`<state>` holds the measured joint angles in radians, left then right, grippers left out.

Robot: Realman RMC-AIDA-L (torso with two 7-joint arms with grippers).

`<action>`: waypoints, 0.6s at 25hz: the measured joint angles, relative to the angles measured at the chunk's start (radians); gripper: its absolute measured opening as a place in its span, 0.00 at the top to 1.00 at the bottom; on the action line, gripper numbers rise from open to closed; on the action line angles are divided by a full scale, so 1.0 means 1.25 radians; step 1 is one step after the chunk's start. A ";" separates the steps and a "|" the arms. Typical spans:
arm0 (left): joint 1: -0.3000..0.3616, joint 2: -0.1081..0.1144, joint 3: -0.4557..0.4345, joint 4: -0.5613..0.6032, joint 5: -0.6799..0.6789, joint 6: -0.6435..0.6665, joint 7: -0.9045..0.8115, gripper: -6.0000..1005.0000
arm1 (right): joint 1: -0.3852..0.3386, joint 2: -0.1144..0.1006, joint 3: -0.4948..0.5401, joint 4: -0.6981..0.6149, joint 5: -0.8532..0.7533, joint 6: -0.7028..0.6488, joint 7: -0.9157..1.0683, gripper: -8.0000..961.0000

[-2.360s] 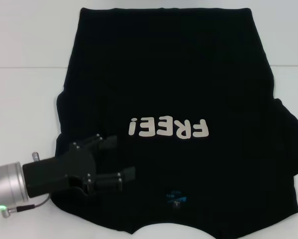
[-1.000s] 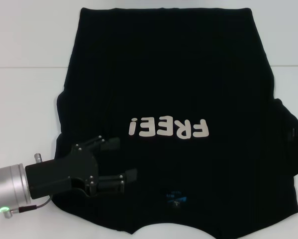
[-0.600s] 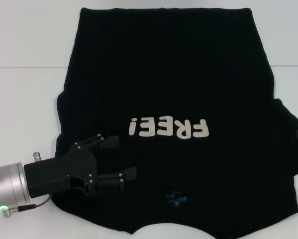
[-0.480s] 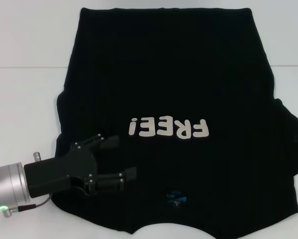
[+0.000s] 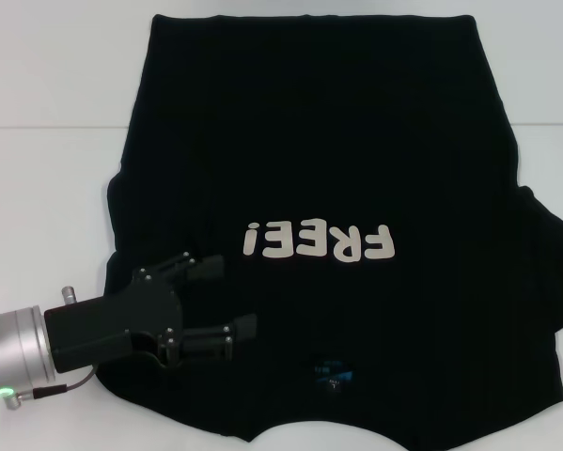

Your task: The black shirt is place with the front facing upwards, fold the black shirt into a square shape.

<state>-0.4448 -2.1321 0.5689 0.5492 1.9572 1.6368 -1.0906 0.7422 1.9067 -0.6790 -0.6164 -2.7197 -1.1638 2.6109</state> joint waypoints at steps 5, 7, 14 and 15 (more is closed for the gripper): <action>0.000 0.000 0.000 -0.002 0.000 0.001 -0.001 0.06 | -0.004 -0.004 0.002 -0.008 0.000 -0.003 0.003 0.90; 0.000 0.001 0.000 -0.003 0.000 0.001 -0.001 0.06 | -0.010 -0.005 0.005 -0.020 0.002 -0.007 0.003 0.97; 0.002 0.001 0.000 -0.003 0.000 0.001 -0.002 0.06 | -0.037 -0.005 0.052 -0.103 0.011 -0.062 -0.006 0.97; 0.002 0.001 0.000 -0.003 0.000 0.001 -0.002 0.06 | -0.041 -0.005 0.062 -0.115 0.016 -0.072 -0.009 0.97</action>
<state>-0.4420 -2.1305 0.5691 0.5458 1.9572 1.6384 -1.0937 0.6913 1.8999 -0.6013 -0.7602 -2.6995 -1.2541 2.5998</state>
